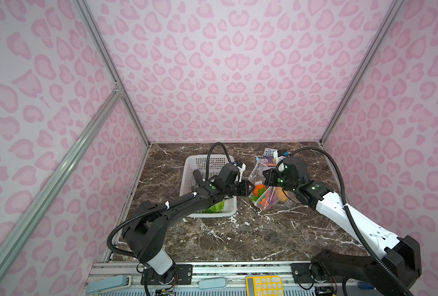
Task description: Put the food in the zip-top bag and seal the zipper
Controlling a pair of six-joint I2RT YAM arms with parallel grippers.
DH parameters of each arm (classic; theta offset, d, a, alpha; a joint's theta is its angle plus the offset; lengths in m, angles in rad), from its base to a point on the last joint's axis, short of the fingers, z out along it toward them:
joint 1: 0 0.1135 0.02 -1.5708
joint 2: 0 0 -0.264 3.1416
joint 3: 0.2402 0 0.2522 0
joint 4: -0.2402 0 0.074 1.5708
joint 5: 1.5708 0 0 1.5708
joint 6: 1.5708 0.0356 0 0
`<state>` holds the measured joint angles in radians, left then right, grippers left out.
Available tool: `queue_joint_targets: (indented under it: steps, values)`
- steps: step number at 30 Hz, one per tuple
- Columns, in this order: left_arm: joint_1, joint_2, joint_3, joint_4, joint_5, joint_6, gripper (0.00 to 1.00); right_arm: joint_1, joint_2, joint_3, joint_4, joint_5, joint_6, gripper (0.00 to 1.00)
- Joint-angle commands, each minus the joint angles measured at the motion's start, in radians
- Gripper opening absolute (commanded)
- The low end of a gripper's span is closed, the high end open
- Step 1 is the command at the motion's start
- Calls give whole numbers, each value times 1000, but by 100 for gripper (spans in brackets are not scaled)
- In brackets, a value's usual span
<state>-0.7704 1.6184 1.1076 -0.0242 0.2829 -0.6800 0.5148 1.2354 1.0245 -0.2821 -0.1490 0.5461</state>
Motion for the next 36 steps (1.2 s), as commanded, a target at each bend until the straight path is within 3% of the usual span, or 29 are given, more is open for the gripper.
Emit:
queue_joint_targets:
  steps: [1,2,12,21,32,36]
  values:
    - [4,-1,17,39,13,18,12,0,-10,-10,10,19,0,0]
    - [5,-2,20,37,8,23,4,-1,-13,-10,11,21,0,0]
    - [55,-84,104,20,6,56,4,-65,-82,-13,-73,83,-47,0]
    - [57,-176,209,42,77,81,3,-239,-206,-7,-100,-29,-60,0]
    - [-8,-58,342,40,190,79,3,-256,-234,106,-121,-59,-101,0]
    - [-15,11,341,39,209,17,3,-257,-236,102,-92,-72,-93,0]
